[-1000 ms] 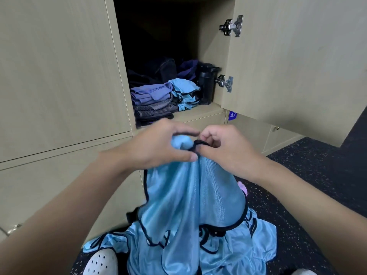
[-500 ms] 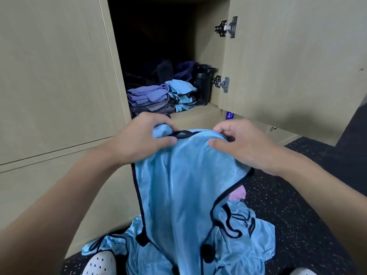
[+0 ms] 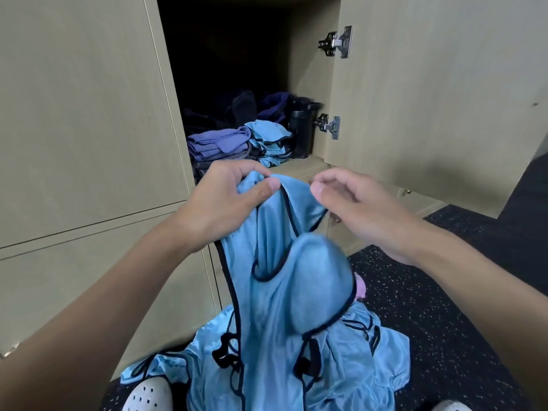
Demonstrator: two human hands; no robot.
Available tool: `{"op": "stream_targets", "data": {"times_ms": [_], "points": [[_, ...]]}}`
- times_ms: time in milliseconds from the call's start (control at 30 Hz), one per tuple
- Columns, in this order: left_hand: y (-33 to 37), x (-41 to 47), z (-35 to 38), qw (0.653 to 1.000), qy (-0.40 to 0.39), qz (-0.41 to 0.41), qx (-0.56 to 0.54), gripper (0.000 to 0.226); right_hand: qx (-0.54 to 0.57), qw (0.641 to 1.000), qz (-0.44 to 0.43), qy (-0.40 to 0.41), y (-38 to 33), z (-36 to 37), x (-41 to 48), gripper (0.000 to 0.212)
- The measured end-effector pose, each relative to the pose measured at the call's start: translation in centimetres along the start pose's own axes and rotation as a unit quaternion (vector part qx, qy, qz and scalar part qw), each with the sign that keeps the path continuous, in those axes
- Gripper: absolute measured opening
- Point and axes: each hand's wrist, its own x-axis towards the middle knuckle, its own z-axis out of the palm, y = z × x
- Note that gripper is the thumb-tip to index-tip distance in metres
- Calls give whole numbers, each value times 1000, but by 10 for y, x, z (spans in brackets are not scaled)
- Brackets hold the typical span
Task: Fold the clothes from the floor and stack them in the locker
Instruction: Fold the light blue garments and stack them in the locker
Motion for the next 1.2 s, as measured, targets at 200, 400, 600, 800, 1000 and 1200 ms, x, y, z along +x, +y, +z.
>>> {"op": "stream_targets", "data": {"times_ms": [200, 400, 600, 800, 1000, 1200], "points": [[4, -4, 0, 999, -16, 31, 6, 27, -17, 992, 78, -94, 9, 6, -1, 58], [6, -4, -3, 999, -14, 41, 2, 27, -45, 995, 34, -87, 9, 18, -1, 9], [2, -4, -5, 999, -14, 31, 25, 25, -48, 998, 23, -35, 9, 18, 1, 10], [5, -3, -3, 997, -22, 58, 46, 21, -44, 994, -3, -98, 9, 25, -1, 12], [-4, 0, -7, 996, 7, 30, 88, 13, -67, 998, -19, 3, 13, 26, 3, 26], [1, -8, 11, 995, -93, -28, 2, 30, -26, 997, -59, 34, 6, 29, 5, 22]]}}
